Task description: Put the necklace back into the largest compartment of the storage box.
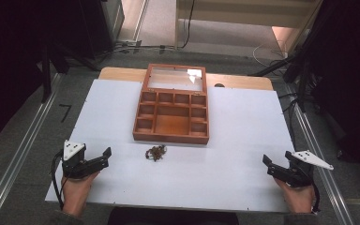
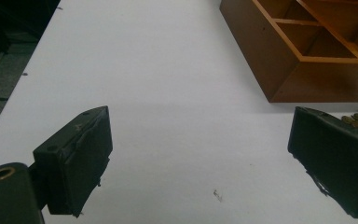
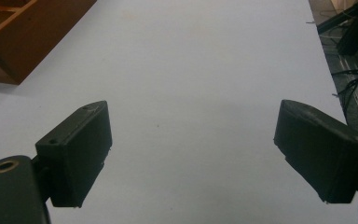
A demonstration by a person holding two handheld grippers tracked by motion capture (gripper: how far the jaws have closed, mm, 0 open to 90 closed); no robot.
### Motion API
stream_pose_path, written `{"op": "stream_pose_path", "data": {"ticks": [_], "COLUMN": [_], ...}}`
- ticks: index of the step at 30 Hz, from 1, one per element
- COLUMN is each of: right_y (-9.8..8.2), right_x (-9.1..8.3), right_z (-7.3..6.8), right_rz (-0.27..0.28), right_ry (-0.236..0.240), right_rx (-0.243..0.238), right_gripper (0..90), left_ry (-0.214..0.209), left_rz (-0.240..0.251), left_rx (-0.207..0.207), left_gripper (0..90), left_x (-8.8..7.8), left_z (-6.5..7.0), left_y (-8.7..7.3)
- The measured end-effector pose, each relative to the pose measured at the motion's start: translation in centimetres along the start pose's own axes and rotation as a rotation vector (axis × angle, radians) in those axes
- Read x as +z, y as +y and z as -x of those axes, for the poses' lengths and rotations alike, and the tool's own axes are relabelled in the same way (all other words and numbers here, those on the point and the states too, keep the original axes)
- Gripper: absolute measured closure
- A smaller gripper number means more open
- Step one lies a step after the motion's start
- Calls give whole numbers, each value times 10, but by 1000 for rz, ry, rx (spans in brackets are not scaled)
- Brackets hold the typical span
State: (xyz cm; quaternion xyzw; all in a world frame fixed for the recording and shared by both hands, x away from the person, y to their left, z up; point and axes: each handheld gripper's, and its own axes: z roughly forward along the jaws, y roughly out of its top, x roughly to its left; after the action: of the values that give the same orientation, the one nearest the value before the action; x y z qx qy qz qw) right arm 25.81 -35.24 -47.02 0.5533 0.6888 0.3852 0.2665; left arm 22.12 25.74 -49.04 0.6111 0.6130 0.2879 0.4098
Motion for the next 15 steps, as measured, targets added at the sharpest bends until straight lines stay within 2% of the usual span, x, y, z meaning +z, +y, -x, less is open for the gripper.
{"op": "stream_pose_path", "data": {"ticks": [5, 15], "right_y": [0, -2], "right_x": [1, 3], "right_z": [-2, -3], "right_rz": [-5, -15], "right_ry": [1, 0], "right_rx": [-12, -11], "right_gripper": [95, 95], "left_ry": [8, -9], "left_rz": [-4, -21], "left_rx": [2, 18], "left_gripper": [65, 65], "left_x": [0, 3], "left_z": [0, 5], "left_y": [0, -1]}}
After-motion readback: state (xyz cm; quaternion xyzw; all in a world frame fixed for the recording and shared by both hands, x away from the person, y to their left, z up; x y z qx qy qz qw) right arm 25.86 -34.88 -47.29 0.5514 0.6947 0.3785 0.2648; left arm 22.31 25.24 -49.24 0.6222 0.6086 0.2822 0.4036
